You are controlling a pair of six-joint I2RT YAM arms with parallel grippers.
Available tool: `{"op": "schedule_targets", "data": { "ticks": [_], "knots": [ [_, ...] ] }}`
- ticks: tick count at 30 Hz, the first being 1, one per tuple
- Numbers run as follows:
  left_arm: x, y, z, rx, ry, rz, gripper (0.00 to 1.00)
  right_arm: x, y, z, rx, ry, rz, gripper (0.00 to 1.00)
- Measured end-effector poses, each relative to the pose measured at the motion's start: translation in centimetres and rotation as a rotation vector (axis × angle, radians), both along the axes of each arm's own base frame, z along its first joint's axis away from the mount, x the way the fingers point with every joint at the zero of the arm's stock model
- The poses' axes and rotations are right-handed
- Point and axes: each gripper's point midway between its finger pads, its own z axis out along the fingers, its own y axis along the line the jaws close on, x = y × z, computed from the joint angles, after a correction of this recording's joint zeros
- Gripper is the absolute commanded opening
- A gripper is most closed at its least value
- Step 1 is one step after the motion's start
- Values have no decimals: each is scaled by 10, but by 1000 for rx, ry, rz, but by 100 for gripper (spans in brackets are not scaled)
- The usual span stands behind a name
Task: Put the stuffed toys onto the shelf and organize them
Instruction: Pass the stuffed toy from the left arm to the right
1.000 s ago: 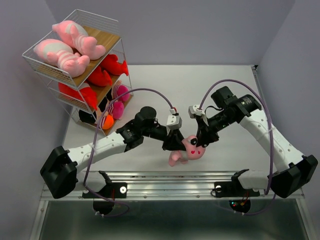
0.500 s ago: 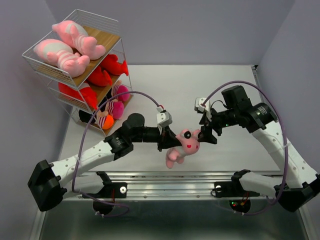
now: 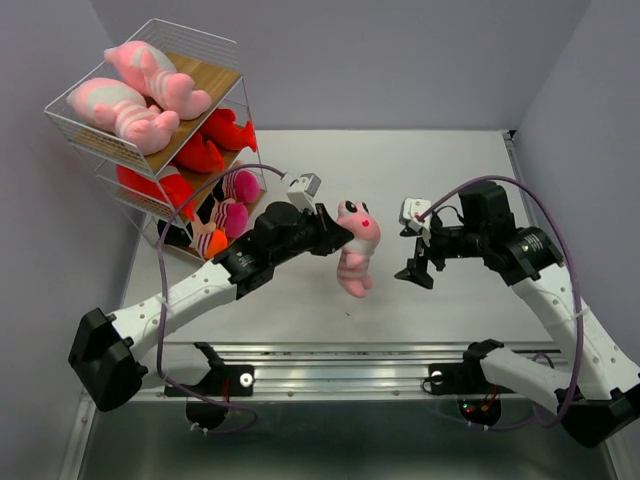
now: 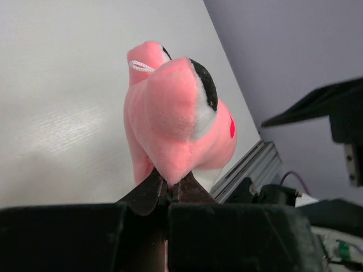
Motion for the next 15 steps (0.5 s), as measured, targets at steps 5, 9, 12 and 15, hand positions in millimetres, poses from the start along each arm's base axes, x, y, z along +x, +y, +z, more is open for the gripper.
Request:
{"op": "schedule_targets", "data": {
  "ticks": [5, 9, 12, 15],
  "knots": [
    [12, -12, 10, -91, 157, 102, 0, -9, 9, -12, 26, -5, 100, 100],
    [9, -21, 15, -148, 250, 123, 0, 5, 14, -8, 38, -50, 98, 99],
    [4, -23, 14, -157, 289, 121, 0, 19, 16, -4, 40, -104, 70, 99],
    [-2, -25, 12, -161, 315, 109, 0, 29, 15, 1, 37, -154, 51, 98]
  ]
}}
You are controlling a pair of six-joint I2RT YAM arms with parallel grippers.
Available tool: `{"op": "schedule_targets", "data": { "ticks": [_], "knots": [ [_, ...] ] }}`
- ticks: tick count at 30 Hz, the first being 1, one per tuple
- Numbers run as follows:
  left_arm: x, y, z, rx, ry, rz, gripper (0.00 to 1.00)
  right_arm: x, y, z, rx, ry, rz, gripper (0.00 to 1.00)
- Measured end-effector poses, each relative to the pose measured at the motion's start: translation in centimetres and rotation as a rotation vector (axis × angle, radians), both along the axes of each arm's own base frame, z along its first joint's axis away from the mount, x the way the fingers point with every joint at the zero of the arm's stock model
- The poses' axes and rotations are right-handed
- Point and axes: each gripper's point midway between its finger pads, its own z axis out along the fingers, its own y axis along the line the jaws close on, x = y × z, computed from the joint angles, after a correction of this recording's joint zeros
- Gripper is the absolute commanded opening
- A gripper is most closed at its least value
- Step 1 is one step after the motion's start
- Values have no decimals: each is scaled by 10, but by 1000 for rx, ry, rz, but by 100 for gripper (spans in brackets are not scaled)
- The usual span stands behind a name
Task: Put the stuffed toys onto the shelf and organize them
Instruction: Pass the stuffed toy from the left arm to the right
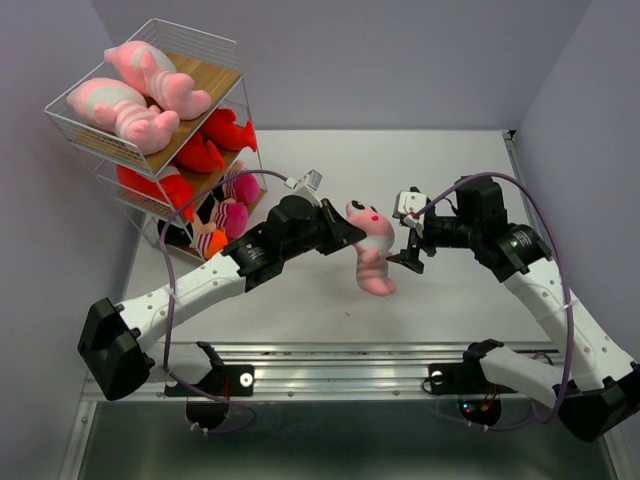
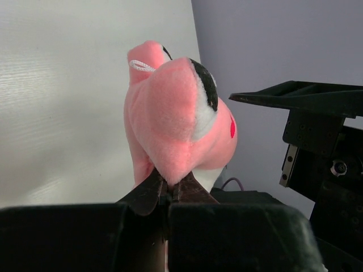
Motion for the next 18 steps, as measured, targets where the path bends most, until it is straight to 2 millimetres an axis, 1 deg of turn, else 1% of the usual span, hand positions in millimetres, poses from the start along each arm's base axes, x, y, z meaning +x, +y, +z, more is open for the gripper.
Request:
{"op": "schedule_targets", "data": {
  "ticks": [3, 6, 9, 10, 13, 14, 15, 16, 17, 18],
  "knots": [
    [-4, -2, 1, -8, 9, -14, 0, 4, 1, 3, 1, -29, 2, 96],
    [-7, -3, 3, -14, 11, -30, 0, 5, 4, 1, 3, -32, 22, 87],
    [-10, -3, 5, -17, 8, -35, 0, 4, 12, -5, 16, -7, 71, 68],
    [-10, -3, 5, -15, 7, -35, 0, 3, 14, -7, 19, 0, 85, 52],
    [-11, -1, 0, 0, 16, -36, 0, 4, 20, -17, 26, 43, 114, 30],
    [-11, -1, -1, 6, 18, -35, 0, 5, 20, -20, 28, 58, 115, 20],
    [-11, 0, -3, 11, 19, -34, 0, 6, 21, -21, 29, 68, 113, 16],
    [-11, 0, -5, 17, 17, -33, 8, 6, 21, -22, 32, 82, 109, 12],
    [-11, 1, -6, 21, 14, -32, 18, 6, 21, -23, 33, 90, 107, 10],
    [-11, 3, -6, 24, 3, -32, 30, 5, 21, -23, 39, 105, 99, 9]
  ]
}}
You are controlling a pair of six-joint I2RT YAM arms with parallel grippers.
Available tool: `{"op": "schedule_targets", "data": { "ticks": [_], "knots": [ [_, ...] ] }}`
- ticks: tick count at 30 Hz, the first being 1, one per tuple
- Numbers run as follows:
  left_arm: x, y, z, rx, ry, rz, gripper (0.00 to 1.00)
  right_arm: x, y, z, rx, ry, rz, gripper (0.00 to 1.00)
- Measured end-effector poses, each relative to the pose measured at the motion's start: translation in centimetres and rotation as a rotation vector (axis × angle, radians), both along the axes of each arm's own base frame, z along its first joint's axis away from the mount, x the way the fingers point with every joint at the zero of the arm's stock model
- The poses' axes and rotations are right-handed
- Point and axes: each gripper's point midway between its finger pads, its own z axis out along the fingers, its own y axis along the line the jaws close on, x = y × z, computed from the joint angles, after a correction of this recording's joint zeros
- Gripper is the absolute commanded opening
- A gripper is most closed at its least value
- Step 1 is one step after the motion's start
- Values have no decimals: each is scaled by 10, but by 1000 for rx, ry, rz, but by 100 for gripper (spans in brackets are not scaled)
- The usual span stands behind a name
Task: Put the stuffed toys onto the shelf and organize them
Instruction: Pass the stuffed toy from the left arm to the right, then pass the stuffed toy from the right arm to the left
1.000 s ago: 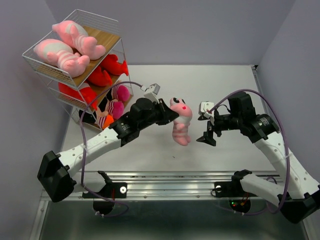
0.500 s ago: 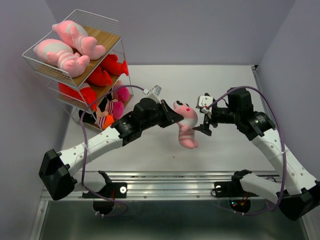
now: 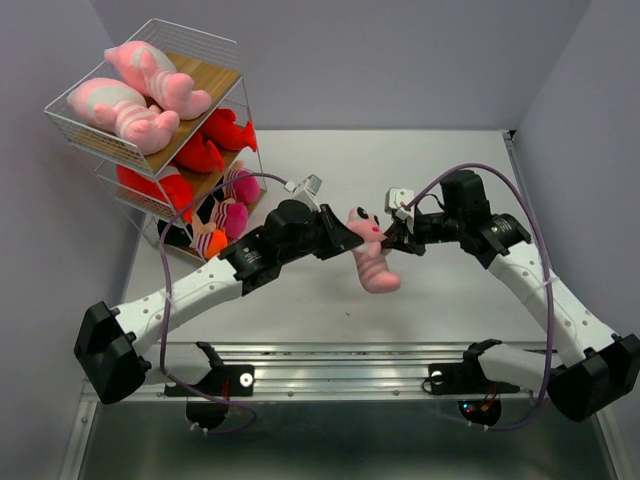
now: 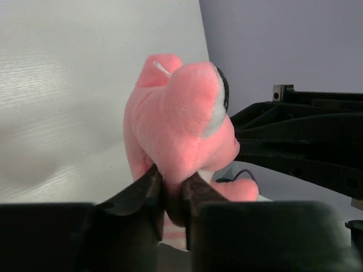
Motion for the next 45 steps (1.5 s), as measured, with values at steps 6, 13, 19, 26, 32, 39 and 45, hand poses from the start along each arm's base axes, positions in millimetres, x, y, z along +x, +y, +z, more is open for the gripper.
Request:
{"op": "schedule_targets", "data": {
  "ticks": [6, 13, 19, 26, 32, 39, 45],
  "knots": [
    [-8, 12, 24, -3, -141, -29, 81, 1, -1, 14, 53, 60, -38, 6],
    [-29, 48, 97, -24, -514, -69, 90, 33, -31, 12, 121, 228, -202, 3],
    [-50, 49, 110, -11, -632, -151, 87, 49, -30, 4, 183, 405, -200, 2],
    [-76, -8, 55, 170, -638, -318, 81, 50, -21, 16, 217, 455, -135, 2],
    [-64, -20, 13, 383, -696, -344, 76, 40, -21, 24, 217, 460, -98, 3],
    [-45, -21, 45, 437, -812, -281, 68, 30, -23, 19, 198, 486, -80, 3],
    [-44, -18, 48, 519, -907, -312, 68, 24, -24, 14, 182, 507, -74, 3]
  ]
}}
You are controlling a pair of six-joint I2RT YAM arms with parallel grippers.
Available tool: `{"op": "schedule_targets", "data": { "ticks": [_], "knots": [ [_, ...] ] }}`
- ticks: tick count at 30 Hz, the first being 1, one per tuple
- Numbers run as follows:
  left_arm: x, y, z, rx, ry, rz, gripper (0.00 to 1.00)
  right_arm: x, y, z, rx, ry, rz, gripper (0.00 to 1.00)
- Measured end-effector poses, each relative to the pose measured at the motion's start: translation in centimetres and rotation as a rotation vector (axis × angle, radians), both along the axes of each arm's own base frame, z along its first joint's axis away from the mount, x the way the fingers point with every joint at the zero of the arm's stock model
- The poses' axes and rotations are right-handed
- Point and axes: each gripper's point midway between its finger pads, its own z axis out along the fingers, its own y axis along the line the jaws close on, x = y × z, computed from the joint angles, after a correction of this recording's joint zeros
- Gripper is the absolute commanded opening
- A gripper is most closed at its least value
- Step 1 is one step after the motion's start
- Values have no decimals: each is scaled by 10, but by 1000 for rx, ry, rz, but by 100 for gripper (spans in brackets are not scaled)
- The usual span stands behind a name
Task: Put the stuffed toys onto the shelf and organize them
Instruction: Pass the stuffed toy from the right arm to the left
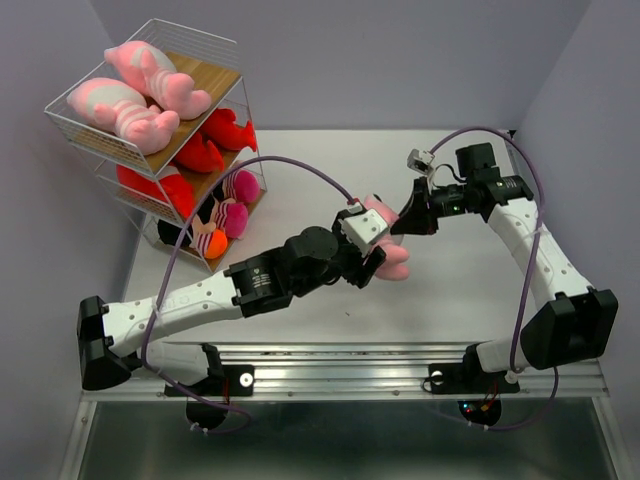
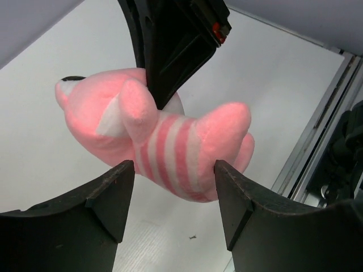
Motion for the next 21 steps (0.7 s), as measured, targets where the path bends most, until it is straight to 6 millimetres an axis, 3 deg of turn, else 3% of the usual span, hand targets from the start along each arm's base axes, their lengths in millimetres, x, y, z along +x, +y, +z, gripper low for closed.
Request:
{"op": "schedule_targets", "data": {
  "ticks": [12, 21],
  "knots": [
    [-4, -26, -15, 153, -63, -139, 71, -1, -1, -8, -14, 26, 8, 2],
    [-19, -41, -13, 172, -85, -266, 71, -2, -1, -9, -17, 21, 13, 3]
  ]
}}
